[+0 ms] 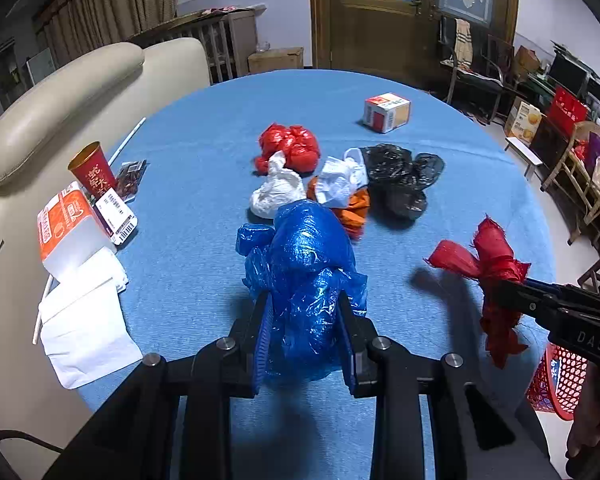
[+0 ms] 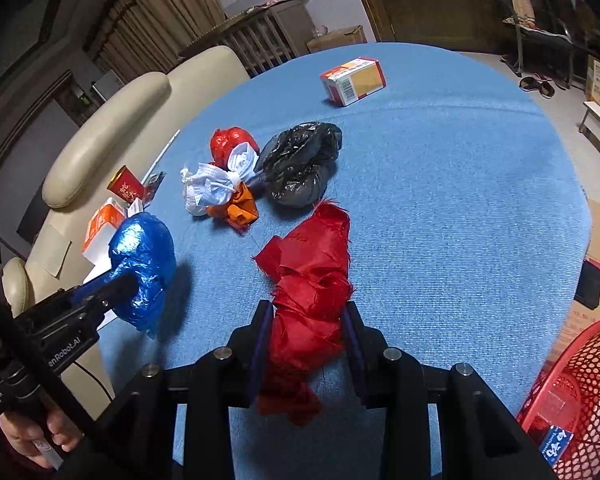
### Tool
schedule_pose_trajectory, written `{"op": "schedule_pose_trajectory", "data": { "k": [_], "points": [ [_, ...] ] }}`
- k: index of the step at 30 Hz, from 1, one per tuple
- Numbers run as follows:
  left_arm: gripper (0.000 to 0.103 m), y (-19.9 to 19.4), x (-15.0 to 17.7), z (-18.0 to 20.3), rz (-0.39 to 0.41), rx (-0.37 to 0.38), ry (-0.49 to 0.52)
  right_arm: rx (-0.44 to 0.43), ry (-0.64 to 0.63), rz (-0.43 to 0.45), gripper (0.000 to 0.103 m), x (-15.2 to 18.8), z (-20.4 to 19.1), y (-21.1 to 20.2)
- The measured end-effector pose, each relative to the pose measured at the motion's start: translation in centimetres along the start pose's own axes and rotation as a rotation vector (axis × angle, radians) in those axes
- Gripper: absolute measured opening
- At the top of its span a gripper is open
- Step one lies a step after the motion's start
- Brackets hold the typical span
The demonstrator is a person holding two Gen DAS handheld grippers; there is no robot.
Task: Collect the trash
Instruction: 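Carry the red cloth and blue bag to the wastebasket and release both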
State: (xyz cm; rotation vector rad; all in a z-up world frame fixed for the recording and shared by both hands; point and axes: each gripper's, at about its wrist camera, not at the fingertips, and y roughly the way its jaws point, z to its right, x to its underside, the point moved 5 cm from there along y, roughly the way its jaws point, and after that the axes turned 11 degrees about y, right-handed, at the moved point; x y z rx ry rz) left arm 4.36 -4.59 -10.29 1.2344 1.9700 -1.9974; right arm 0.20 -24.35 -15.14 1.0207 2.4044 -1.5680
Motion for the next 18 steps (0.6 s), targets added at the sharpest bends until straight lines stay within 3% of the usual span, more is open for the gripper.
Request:
{"op": "schedule_pose_trajectory", "data": {
  "k": [18],
  "points": [
    [0.031,-1.7,-0.8,5.1,0.014,0.044,0.104,-0.013,0.037,0.062,0.037,-0.1,2.8,-4.0]
  ]
}}
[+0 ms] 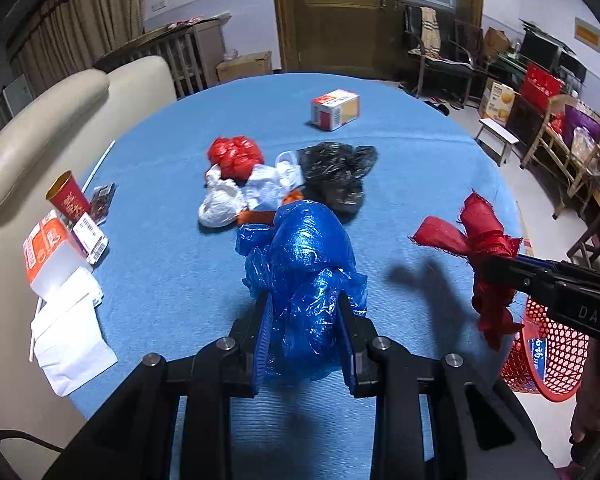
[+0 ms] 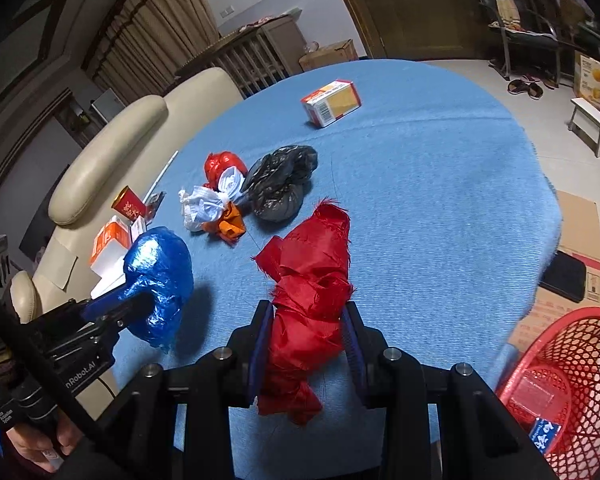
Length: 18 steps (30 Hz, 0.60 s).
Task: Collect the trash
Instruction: 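Carry the red cloth and blue bag to the wastebasket and release both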
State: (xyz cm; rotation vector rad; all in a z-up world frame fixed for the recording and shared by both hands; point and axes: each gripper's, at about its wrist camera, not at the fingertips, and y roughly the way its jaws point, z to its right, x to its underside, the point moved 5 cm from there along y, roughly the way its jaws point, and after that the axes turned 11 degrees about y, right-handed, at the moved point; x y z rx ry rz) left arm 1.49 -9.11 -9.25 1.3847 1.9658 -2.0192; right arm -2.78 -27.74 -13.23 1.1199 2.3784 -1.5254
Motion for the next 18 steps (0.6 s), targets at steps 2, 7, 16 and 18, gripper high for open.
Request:
{"op": "schedule_pose_trajectory", "data": {
  "k": [2,7,16,18],
  "points": [
    [0.031,-0.2,-0.3,0.7,0.003,0.003,0.018,-0.001,0.011,0.008,0.037,0.0,0.6,-0.6],
    [0.032,-0.6,-0.9,2.6,0.009,0.017,0.061,0.002,0.037,0.03,0.037,0.0,2.1,-2.1],
    [0.031,-1.3,-2.4,6.5,0.025,0.072,0.145,0.002,0.087,0.076,0.037,-0.2,4.9,-4.7],
    [0.031,-1.5,-2.7,7.4,0.029,0.087,0.163,0.0,0.098,0.085,0.037,-0.3,5.5,-5.3]
  ]
}}
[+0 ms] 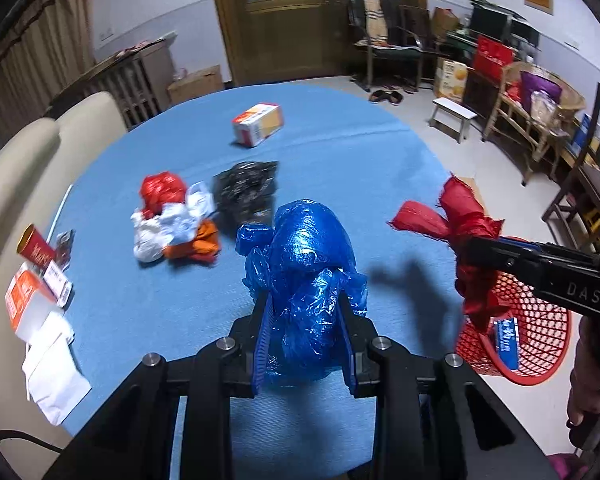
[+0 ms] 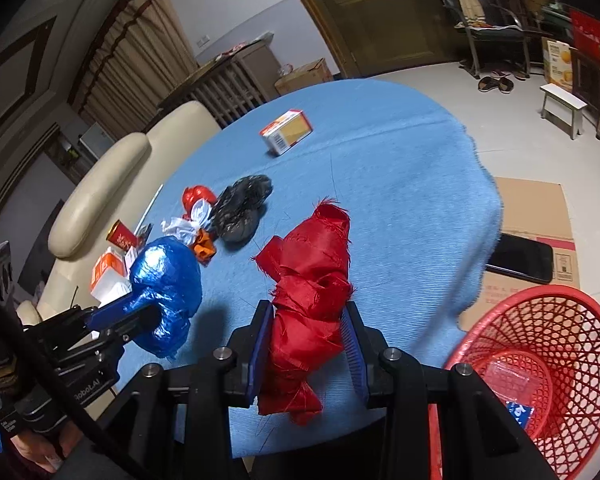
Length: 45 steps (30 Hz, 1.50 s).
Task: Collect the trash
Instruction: 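Carry the red cloth and blue bag to the wastebasket and release both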
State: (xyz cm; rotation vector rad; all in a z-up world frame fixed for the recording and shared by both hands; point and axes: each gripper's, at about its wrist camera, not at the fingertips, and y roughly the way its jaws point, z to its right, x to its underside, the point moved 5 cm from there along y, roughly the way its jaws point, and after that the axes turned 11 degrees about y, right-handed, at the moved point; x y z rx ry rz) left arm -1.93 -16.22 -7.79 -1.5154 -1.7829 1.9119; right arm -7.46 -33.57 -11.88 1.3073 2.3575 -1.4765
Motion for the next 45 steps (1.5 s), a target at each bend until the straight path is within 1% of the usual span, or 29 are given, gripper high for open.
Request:
{"op": "schedule_pose_trajectory", "data": {
  "k": [6,11,15,23,28,37,40,43,45],
  "points": [
    [0.031,-0.1,-1.5,3.2,0.019,0.06,0.08,0.004,0.035,0.036,0.037,-0.4,2.1,-1.9],
    [0.031,0.0,-2.8,6.3,0.033,0.124,0.152,0.025,0.074,0.068,0.037,-0.6,4.7,-3.9],
    [0.031,0.2,-3.4,8.7,0.031,0.16,0.203,0.048,0.119,0.093,0.037,-0.7,7.2,-5.5],
    [0.031,1.0,-4.4,13.0,0.023,0.23,0.299,0.096,0.173,0.114,0.037,0.0,11.3,-7.7],
    [0.032,1.7,-4.7,15.9,0.006,0.29,0.355,0.132,0.213,0.108,0.037,0.9,14.0,-8.6],
    [0.033,2.7,-4.1,21.2,-0.036,0.403,0.462,0.203,0.321,0.07,0.038,3.0,19.5,-9.3],
    [0.035,3.0,-3.9,22.4,-0.05,0.441,0.478,0.221,0.36,0.069,0.039,3.2,20.9,-9.6],
    [0.037,3.3,-3.9,23.2,-0.057,0.456,0.488,0.208,0.403,0.058,0.04,3.4,21.9,-9.8],
    [0.039,3.6,-3.8,23.6,-0.069,0.466,0.487,0.217,0.417,0.059,0.04,3.4,22.5,-9.9]
  ]
}}
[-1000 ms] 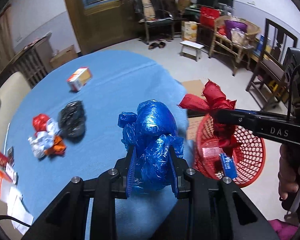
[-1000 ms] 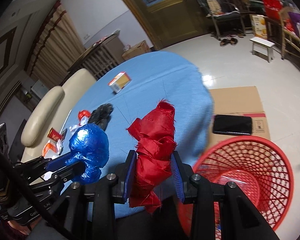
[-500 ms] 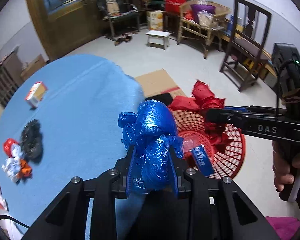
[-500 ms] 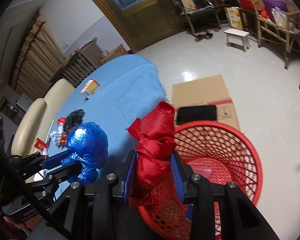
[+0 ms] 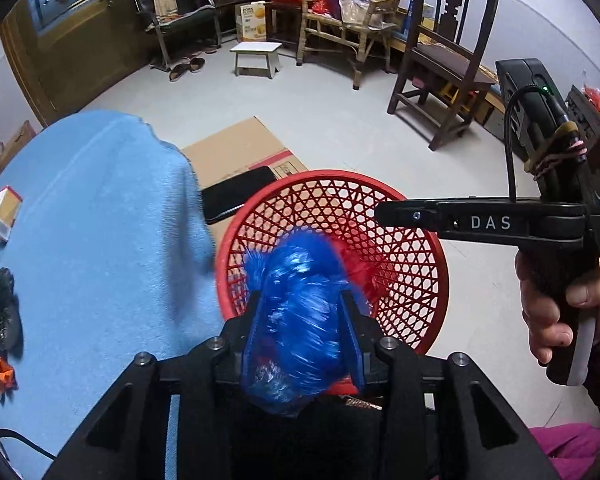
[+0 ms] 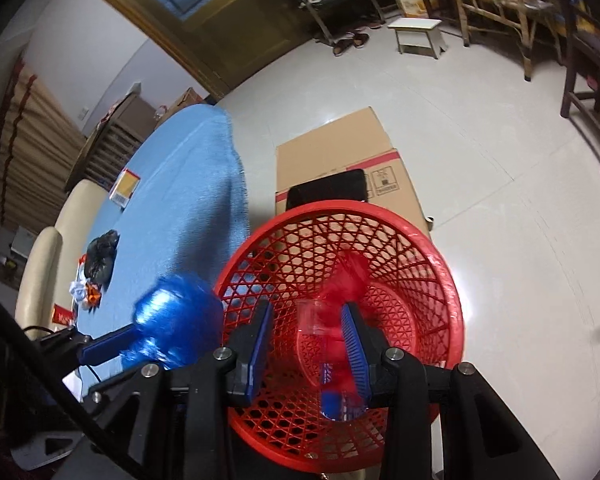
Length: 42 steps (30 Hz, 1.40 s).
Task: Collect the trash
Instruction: 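Carry the red cloth and blue bag to the wastebasket and release both, then return both tools to the table and approach the black plastic bag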
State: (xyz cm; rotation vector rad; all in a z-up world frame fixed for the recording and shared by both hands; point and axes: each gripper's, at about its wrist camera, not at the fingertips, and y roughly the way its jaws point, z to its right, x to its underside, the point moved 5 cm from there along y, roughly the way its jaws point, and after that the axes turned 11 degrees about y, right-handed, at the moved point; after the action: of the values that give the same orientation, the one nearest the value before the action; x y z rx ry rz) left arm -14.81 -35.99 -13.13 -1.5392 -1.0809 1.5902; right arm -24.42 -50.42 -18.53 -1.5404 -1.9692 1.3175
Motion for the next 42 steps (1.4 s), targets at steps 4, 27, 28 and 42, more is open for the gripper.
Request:
{"op": "schedule_pose_trajectory", "data": {
  "k": [4,27,28,42],
  "points": [
    [0.05,0.1,0.0,-0.2,0.004,0.008,-0.019,-0.003,0.024,-0.007,0.04,-0.3,0.5,0.1],
    [0.054,-10.4,13.5,-13.2,0.121,-0.328,-0.475,-0.097,-0.156,-0.025,0.057,1.2,-10.7,1.3],
    [0.054,-10.7,14.5,-13.8,0.122,-0.335,-0.504,-0.1,-0.175,-0.03,0.057,1.5,-11.6,1.5],
    [0.054,-13.9,26.9,-21.1,0.105,-0.461,-0.828,-0.185,-0.436,-0.116,0.057,6.3,-27.1,6.6]
  ]
}}
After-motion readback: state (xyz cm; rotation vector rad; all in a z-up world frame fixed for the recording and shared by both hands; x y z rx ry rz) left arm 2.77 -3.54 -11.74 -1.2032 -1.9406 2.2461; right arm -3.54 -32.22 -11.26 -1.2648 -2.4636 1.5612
